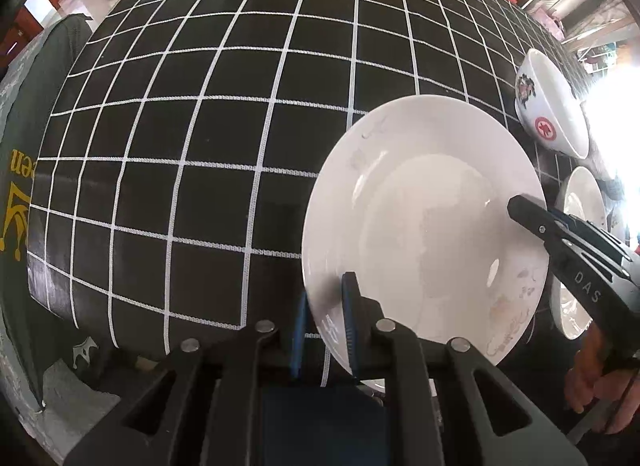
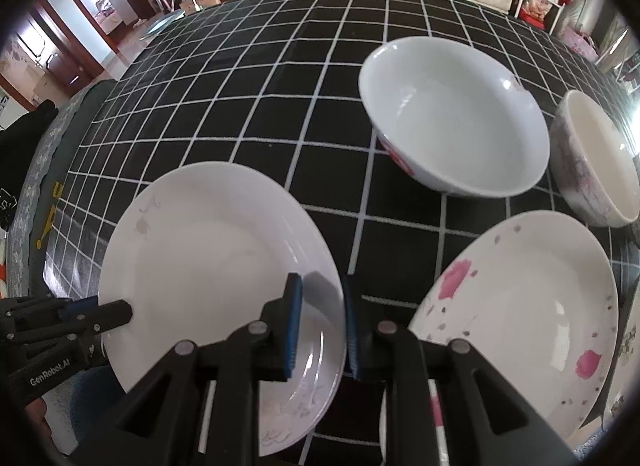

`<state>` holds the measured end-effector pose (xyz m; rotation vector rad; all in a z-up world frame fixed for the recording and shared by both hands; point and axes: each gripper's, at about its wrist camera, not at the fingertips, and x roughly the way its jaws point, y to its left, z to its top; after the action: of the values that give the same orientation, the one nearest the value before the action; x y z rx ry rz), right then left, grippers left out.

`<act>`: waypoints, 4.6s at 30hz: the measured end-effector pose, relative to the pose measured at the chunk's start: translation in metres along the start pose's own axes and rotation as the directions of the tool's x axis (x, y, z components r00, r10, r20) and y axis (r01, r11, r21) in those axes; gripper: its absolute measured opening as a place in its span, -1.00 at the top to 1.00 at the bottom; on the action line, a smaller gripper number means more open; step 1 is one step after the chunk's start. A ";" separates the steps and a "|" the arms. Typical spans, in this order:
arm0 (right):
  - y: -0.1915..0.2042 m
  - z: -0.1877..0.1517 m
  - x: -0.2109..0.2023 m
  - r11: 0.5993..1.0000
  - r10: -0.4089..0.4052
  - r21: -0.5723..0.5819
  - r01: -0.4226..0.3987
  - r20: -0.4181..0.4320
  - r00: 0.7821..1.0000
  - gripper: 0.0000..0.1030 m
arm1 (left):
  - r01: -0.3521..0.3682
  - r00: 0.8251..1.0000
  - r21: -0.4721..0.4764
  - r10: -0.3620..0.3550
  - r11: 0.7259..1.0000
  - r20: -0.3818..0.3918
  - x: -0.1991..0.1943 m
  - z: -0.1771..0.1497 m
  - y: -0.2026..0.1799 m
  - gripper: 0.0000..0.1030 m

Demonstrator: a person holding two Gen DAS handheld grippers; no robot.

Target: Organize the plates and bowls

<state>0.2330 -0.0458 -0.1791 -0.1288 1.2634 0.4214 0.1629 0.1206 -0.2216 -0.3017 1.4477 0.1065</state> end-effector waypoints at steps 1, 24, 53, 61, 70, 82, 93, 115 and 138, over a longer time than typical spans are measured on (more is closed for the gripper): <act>-0.001 0.001 0.000 1.000 0.008 0.007 -0.008 -0.002 1.000 0.53 | 0.000 1.000 -0.002 0.000 1.000 -0.002 0.000 -0.001 0.000 0.71; -0.119 -0.060 -0.126 0.991 -0.076 0.123 0.051 0.201 0.977 0.52 | 0.114 0.976 0.251 -0.155 0.961 0.151 -0.091 -0.031 -0.127 0.72; -0.204 -0.080 -0.068 0.961 -0.071 0.274 0.043 0.096 0.993 0.53 | 0.093 0.994 0.348 -0.107 0.933 0.021 0.009 0.010 -0.192 0.72; -0.200 -0.084 -0.069 0.960 -0.097 0.272 0.068 0.094 0.991 0.61 | 0.093 0.994 0.346 -0.110 0.933 0.029 0.013 0.008 -0.190 0.76; -0.204 -0.088 -0.083 0.947 -0.059 0.320 0.020 0.112 0.992 0.61 | 0.077 0.995 0.348 -0.096 0.935 0.039 -0.002 -0.003 -0.192 0.76; -0.150 -0.073 -0.108 0.973 -0.015 0.231 -0.024 0.162 0.987 0.61 | 0.066 0.989 0.247 -0.095 0.967 0.109 -0.050 -0.021 -0.130 0.75; -0.078 -0.061 -0.095 0.992 0.042 0.111 -0.057 0.133 0.990 0.61 | 0.008 0.987 0.128 -0.029 0.992 0.159 -0.071 -0.040 -0.058 0.75; -0.022 -0.038 -0.045 0.999 0.006 0.034 -0.007 0.047 0.999 0.61 | -0.028 0.991 0.056 0.020 0.998 0.134 -0.045 -0.029 -0.006 0.75; -0.017 -0.026 -0.023 0.999 -0.029 0.021 0.029 0.011 1.000 0.61 | -0.043 0.989 0.052 0.035 0.998 0.140 -0.031 0.006 0.008 0.77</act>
<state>0.2103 -0.0749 -0.1680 -0.1273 1.2533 0.3836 0.1627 0.1329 -0.1919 -0.2163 1.3158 0.1170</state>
